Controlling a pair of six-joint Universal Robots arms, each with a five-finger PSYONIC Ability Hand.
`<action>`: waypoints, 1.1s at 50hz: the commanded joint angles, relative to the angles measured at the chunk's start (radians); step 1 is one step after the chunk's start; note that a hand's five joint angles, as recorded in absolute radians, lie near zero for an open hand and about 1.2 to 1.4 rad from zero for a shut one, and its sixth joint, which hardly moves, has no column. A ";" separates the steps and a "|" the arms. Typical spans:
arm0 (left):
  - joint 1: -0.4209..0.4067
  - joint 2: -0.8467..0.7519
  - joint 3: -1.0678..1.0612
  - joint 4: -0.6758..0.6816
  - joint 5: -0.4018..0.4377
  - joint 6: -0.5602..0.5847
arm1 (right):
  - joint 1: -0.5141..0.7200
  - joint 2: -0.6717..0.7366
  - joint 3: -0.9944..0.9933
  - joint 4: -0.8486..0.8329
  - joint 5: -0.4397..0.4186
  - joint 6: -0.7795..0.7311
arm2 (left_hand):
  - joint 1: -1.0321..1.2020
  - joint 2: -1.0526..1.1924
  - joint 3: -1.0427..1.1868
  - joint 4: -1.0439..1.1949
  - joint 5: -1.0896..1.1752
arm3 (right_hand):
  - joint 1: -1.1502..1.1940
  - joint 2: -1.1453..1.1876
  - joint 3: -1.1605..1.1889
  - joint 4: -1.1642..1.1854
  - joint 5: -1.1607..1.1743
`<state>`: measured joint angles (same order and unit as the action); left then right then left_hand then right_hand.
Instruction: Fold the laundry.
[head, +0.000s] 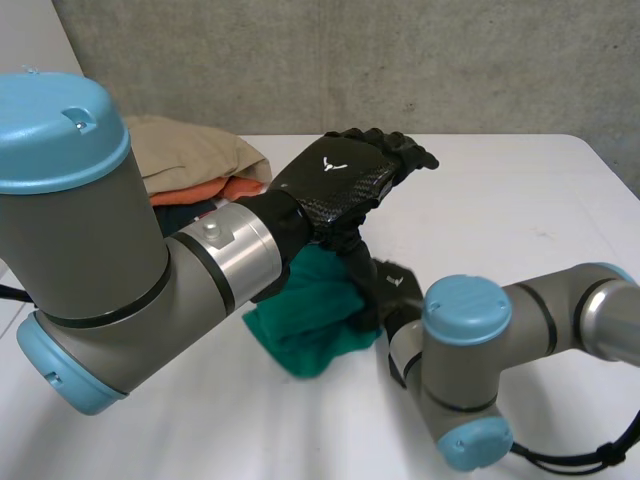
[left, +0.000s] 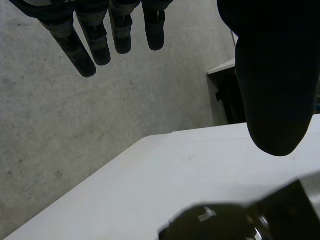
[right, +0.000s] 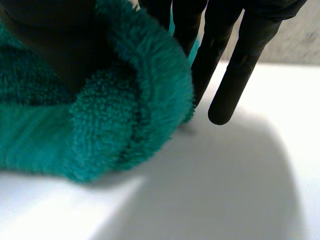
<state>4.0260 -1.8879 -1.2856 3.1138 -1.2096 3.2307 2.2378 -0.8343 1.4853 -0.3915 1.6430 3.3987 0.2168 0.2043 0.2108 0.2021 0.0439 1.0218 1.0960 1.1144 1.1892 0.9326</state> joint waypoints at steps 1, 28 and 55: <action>0.007 -0.002 -0.003 0.012 0.001 0.001 | -0.084 -0.022 -0.020 -0.121 -0.035 0.005 | -0.042 -0.030 -0.036 -0.028 -0.044 | 0.374 0.300 0.282 0.207 0.289; -0.004 -0.082 0.063 0.049 -0.007 -0.002 | -0.693 0.658 -1.290 0.394 -0.051 -0.177 | -0.042 -0.030 -0.036 -0.028 -0.044 | 0.374 0.300 0.282 0.207 0.289; -0.013 -0.088 0.046 0.054 -0.010 -0.003 | -0.951 0.724 -1.407 0.373 -0.244 -0.437 | -0.042 -0.030 -0.036 -0.028 -0.044 | -0.847 -0.921 -0.940 -1.015 -0.933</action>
<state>4.0029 -1.9939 -1.2222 3.1635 -1.2217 3.2309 1.3246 -0.1016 0.0740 -0.0048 1.3654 2.9987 0.2168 0.2042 0.2108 0.2020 0.0439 0.2170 0.1997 0.2033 0.2035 0.0412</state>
